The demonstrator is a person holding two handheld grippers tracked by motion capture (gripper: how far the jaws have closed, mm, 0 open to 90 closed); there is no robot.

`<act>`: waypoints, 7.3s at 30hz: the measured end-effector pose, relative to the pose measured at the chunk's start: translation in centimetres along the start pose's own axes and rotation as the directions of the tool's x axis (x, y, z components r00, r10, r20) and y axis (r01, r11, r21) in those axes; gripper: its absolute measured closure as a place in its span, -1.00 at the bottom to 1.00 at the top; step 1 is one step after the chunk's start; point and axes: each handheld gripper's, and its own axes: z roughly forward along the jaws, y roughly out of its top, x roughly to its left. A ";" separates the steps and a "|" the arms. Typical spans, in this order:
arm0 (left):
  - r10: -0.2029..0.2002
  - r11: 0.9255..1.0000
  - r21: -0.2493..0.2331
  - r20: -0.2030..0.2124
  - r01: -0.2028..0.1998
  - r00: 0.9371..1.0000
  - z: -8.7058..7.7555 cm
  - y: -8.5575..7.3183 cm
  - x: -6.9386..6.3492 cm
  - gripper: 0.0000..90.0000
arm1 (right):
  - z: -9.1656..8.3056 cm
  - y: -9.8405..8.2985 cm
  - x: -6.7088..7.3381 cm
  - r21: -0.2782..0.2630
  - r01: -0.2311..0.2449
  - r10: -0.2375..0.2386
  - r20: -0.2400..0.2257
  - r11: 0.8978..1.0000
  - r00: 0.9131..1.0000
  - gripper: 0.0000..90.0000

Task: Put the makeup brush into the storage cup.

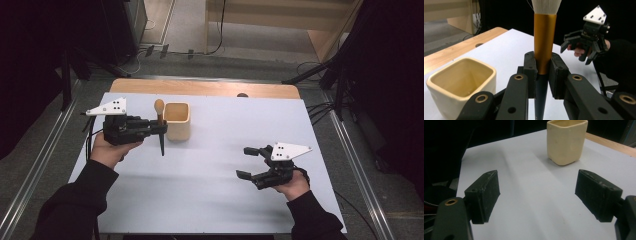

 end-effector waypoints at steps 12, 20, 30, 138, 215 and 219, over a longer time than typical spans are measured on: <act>0.039 0.999 0.025 -0.004 -0.039 0.999 0.9 2.7 0.8 0.76 | 0.0 0.0 0.0 0.000 0.001 -0.001 0.000 1.000 1.000 -0.53; 0.045 0.999 0.012 -0.016 -0.045 0.999 1.4 4.2 1.8 0.76 | 0.0 0.0 0.0 0.003 0.001 -0.001 0.001 1.000 1.000 -0.53; 0.054 0.998 -0.026 -0.077 -0.057 0.996 1.6 5.4 3.1 0.76 | 0.0 0.0 0.0 0.000 0.000 0.000 0.001 1.000 1.000 -0.53; -0.092 0.979 0.163 -0.191 0.124 0.977 3.5 0.6 7.0 -0.69 | 0.2 0.2 0.3 0.000 0.009 -0.009 -0.016 1.000 1.000 -0.50; -0.025 0.965 0.261 -0.047 0.036 0.999 -0.9 -6.7 -1.5 -0.71 | -0.1 0.2 0.0 -0.019 -0.006 0.007 0.019 1.000 1.000 -0.50; -0.031 0.967 0.253 -0.048 0.043 0.998 -1.3 -7.2 -1.9 -0.73 | -0.3 0.1 -0.1 -0.022 -0.006 0.007 0.031 1.000 1.000 -0.50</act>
